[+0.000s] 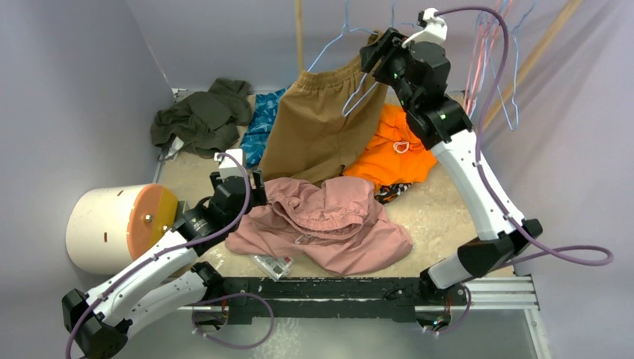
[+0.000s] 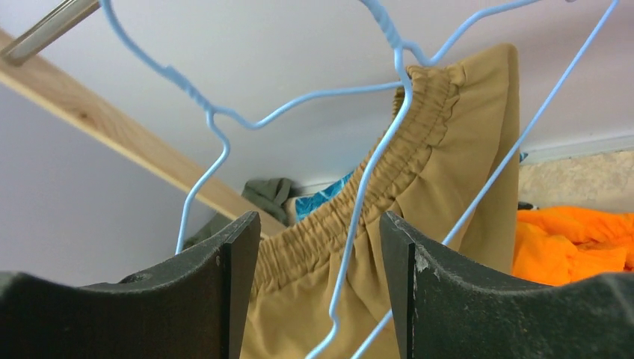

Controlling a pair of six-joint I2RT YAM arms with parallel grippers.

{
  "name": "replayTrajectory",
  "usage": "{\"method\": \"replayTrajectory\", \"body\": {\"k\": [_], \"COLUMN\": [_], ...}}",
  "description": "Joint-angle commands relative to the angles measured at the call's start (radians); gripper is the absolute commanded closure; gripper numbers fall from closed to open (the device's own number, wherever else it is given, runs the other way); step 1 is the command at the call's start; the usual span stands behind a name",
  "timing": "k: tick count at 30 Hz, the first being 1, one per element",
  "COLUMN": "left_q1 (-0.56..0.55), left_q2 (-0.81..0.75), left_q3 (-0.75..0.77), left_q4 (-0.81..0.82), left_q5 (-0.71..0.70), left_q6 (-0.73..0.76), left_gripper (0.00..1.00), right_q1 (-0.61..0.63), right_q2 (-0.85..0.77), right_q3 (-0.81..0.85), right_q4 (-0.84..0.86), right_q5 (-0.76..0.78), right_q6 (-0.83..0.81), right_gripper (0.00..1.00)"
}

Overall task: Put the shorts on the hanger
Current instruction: Pick up the hanger from the clothesline.

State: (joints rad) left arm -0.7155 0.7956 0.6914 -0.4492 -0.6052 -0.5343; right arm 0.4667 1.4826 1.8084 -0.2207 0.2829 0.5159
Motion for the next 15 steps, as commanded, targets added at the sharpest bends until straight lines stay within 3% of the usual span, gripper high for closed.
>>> {"method": "replayTrajectory", "body": {"k": [1, 7, 15], "left_q1": [0.004, 0.004, 0.005], "left_q2": [-0.022, -0.024, -0.024], "left_q3": [0.030, 0.031, 0.031], "left_q4": [0.038, 0.041, 0.044], "left_q5": [0.002, 0.008, 0.022], "left_q6": [0.010, 0.012, 0.013], "left_gripper": [0.27, 0.27, 0.27], "right_q1": [0.009, 0.008, 0.006], "right_q2": [0.060, 0.132, 0.138], "right_q3": [0.111, 0.186, 0.197], "right_q4": [-0.005, -0.068, -0.102], "right_q5": [0.122, 0.202, 0.247], "right_q6": [-0.017, -0.065, -0.113], "right_gripper": [0.38, 0.40, 0.52]}}
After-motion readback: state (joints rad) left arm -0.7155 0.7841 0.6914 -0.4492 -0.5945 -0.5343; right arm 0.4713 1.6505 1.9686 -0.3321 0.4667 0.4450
